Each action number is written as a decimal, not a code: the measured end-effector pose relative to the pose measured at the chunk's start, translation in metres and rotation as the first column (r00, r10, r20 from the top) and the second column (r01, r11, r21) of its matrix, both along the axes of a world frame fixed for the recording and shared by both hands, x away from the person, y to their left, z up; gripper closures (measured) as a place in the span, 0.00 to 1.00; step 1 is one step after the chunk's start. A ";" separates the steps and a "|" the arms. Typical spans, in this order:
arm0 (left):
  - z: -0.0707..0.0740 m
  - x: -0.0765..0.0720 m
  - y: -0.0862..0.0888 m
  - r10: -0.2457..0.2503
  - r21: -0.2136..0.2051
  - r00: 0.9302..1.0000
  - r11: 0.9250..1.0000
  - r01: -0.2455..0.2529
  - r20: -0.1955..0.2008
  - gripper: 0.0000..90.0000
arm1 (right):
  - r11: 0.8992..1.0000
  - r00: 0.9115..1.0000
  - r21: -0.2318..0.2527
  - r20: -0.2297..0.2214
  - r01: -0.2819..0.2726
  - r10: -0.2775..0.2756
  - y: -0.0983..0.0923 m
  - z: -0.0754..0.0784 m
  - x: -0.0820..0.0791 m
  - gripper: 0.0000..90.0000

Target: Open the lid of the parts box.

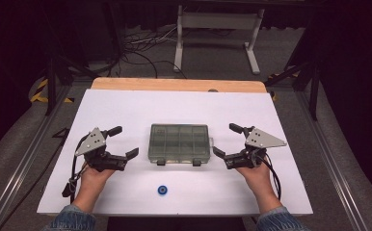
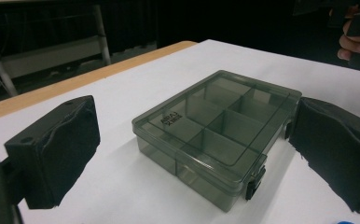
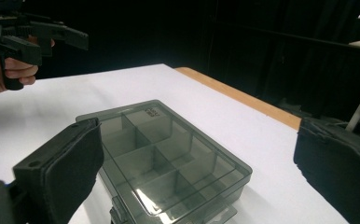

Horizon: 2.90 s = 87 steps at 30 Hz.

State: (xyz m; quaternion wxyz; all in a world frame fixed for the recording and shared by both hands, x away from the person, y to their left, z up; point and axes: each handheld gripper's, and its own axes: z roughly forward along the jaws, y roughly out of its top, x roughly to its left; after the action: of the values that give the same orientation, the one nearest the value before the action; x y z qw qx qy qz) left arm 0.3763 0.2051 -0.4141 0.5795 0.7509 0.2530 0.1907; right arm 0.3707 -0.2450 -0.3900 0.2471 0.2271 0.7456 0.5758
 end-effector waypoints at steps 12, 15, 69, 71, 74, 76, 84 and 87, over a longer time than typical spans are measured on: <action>-0.014 0.006 -0.003 -0.091 0.110 0.993 0.989 0.099 -0.072 0.06 | 0.991 0.993 -0.118 -0.110 -0.058 0.045 0.010 -0.012 0.003 0.10; -0.019 0.007 -0.004 -0.088 0.121 0.992 0.988 0.098 -0.090 0.06 | 0.989 0.990 -0.135 -0.133 -0.060 0.042 0.011 -0.017 0.005 0.11; -0.049 0.013 -0.026 -0.163 0.231 0.959 0.948 0.218 -0.233 0.61 | 0.961 0.947 -0.255 -0.321 -0.110 0.023 0.018 -0.057 0.010 0.58; -0.048 0.014 -0.026 -0.167 0.229 0.958 0.948 0.221 -0.233 0.64 | 0.961 0.946 -0.254 -0.322 -0.108 0.022 0.017 -0.057 0.010 0.60; -0.049 0.014 -0.026 -0.167 0.231 0.958 0.947 0.222 -0.234 0.68 | 0.961 0.946 -0.253 -0.323 -0.112 0.025 0.017 -0.057 0.010 0.63; -0.049 0.013 -0.027 -0.169 0.237 0.959 0.945 0.223 -0.229 0.71 | 0.960 0.946 -0.256 -0.323 -0.114 0.027 0.018 -0.057 0.010 0.64; -0.049 0.013 -0.028 -0.166 0.244 0.959 0.944 0.222 -0.231 0.74 | 0.957 0.944 -0.264 -0.329 -0.121 0.028 0.019 -0.059 0.010 0.68; -0.049 0.013 -0.028 -0.165 0.245 0.960 0.944 0.220 -0.227 0.75 | 0.957 0.945 -0.266 -0.325 -0.119 0.027 0.019 -0.059 0.010 0.69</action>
State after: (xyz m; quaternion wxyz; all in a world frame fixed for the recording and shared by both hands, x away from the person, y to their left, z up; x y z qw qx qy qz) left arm 0.3896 0.1775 -0.4634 0.4597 0.8589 0.2079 0.0877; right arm 0.3803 -0.2258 -0.4493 0.1319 0.2515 0.8579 0.4283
